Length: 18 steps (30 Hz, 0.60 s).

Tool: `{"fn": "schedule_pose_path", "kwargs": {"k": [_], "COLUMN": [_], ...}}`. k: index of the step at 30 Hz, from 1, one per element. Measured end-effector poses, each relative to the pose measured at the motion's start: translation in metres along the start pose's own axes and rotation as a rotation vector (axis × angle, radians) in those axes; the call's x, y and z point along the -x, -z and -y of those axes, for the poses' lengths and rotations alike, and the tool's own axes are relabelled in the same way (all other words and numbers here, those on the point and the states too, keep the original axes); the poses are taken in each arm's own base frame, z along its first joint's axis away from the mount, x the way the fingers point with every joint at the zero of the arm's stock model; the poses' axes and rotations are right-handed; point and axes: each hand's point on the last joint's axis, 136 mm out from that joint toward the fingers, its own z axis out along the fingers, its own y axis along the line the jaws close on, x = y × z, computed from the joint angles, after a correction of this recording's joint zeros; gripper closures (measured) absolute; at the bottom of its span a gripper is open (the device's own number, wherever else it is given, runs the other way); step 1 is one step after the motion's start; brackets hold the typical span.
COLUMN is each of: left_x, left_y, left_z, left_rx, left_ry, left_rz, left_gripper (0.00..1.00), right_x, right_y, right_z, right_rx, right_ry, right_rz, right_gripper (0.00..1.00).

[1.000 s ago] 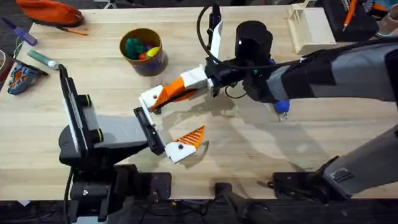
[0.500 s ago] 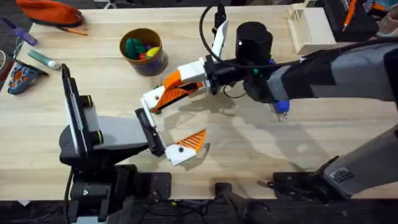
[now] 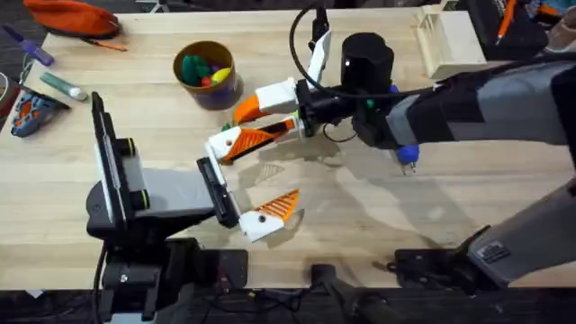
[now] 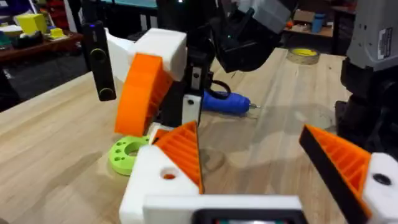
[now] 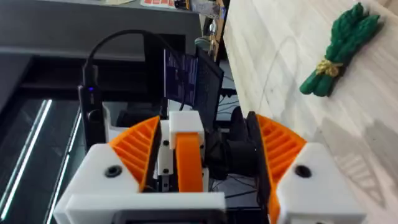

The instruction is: Pick up the gripper from the table and insert it into the empty holder that is missing its gripper. Then pick up a screw, insert it into the mounting hole, and use the screwdriver to tighten it. Finally, clean up the table by picking up the vegetable and placing it into the bucket.

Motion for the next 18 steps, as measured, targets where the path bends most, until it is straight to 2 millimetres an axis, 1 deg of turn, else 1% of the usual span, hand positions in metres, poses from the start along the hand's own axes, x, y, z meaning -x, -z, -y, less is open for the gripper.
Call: {"fn": "schedule_pose_path", "kwargs": {"k": [4,6,8,10,12,13,14,16,18], "left_x": [0.000,0.000,0.000,0.000,0.000,0.000,0.000,0.000,0.000], "left_y": [0.000,0.000,0.000,0.000,0.000,0.000,0.000,0.000,0.000], "left_z": [0.000,0.000,0.000,0.001,0.001,0.001,0.001,0.001,0.001], "left_rx": [-0.001,-0.001,-0.003,-0.003,-0.003,-0.003,-0.003,-0.003,-0.004], "left_ry": [0.000,0.000,0.001,0.001,0.001,0.001,0.001,0.001,0.001], "left_rz": [0.000,0.000,0.000,0.000,0.000,0.000,0.000,0.000,0.000], "left_gripper": [0.015,0.016,0.015,0.015,0.015,0.015,0.016,0.015,0.015], "right_x": [0.003,0.006,0.009,0.011,0.011,0.011,0.012,0.016,0.022], "right_y": [0.003,0.006,0.010,0.015,0.022,0.036,0.041,0.050,0.058], "right_z": [0.001,0.001,0.002,0.003,0.007,0.013,0.014,0.015,0.010], "right_rx": [-0.001,-0.003,-0.005,-0.019,-0.047,-0.100,-0.119,-0.156,-0.185], "right_ry": [0.000,0.004,0.012,0.004,-0.020,-0.057,-0.065,-0.062,-0.033], "right_rz": [0.010,0.020,0.031,0.041,0.049,0.059,0.062,0.073,0.088], "right_gripper": [0.131,0.089,0.021,0.010,0.009,0.009,0.009,0.009,0.009]}}
